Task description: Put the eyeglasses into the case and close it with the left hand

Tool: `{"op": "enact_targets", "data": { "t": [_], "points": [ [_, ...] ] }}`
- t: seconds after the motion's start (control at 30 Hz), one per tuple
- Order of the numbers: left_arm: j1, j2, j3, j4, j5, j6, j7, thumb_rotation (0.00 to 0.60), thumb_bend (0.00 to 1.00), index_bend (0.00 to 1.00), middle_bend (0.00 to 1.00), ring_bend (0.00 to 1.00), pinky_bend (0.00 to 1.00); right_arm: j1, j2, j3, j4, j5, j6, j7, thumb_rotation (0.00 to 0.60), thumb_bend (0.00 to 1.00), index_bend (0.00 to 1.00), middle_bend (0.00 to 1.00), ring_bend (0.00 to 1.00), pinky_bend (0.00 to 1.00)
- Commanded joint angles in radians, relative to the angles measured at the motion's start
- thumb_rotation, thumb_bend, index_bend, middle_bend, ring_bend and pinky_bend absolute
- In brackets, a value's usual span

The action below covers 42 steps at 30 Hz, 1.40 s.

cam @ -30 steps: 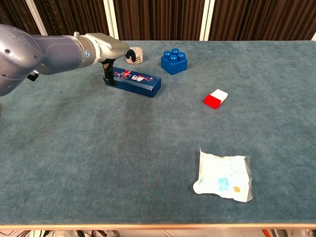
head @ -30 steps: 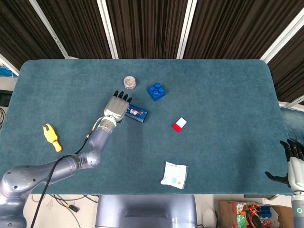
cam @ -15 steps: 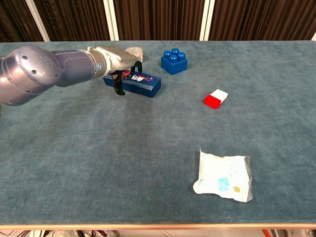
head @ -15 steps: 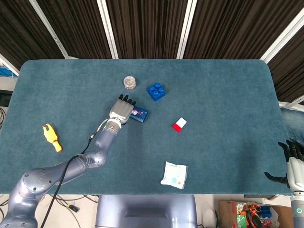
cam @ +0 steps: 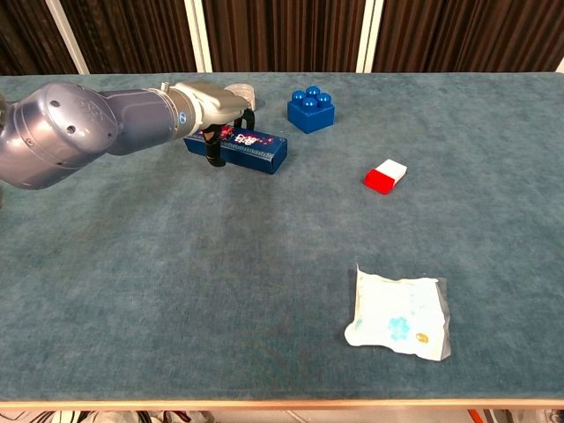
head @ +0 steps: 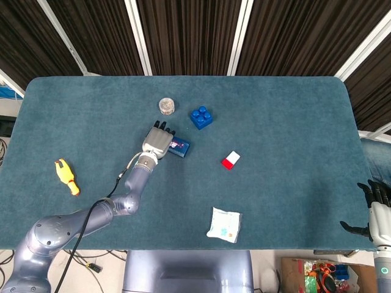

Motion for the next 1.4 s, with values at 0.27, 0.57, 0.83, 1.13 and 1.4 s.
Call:
{"op": "enact_targets", "data": {
  "t": [0.27, 0.57, 0.83, 1.13, 1.4],
  "points": [
    [-0.008, 0.004, 0.001, -0.003, -0.034, 0.004, 0.000, 0.600, 0.31, 0.24, 0.23, 0.02, 0.07, 0.002, 0.001, 0.000, 0.000, 0.002, -0.002, -0.001, 0.600, 0.12, 0.15, 0.00, 0.09, 0.22],
    [-0.013, 0.001, 0.006, -0.002, -0.037, 0.017, -0.005, 0.600, 0.36, 0.27, 0.26, 0.02, 0.07, 0.002, 0.001, 0.000, -0.001, 0.006, -0.002, -0.003, 0.600, 0.12, 0.16, 0.00, 0.09, 0.22],
    [-0.015, -0.001, 0.007, -0.001, -0.051, 0.020, -0.006, 0.600, 0.42, 0.31, 0.29, 0.02, 0.07, 0.003, 0.003, 0.000, -0.003, 0.008, -0.004, -0.003, 0.600, 0.13, 0.16, 0.00, 0.09, 0.22],
    [-0.013, -0.002, 0.009, 0.000, -0.047, 0.021, -0.020, 0.600, 0.45, 0.30, 0.27, 0.03, 0.07, 0.004, 0.003, -0.001, -0.006, 0.015, -0.006, -0.008, 0.600, 0.13, 0.16, 0.00, 0.09, 0.22],
    [-0.016, 0.015, 0.024, -0.025, -0.075, 0.035, 0.019, 0.600, 0.24, 0.05, 0.03, 0.00, 0.06, 0.005, 0.005, 0.000, -0.010, 0.023, -0.007, -0.014, 0.600, 0.13, 0.16, 0.00, 0.09, 0.22]
  ]
}}
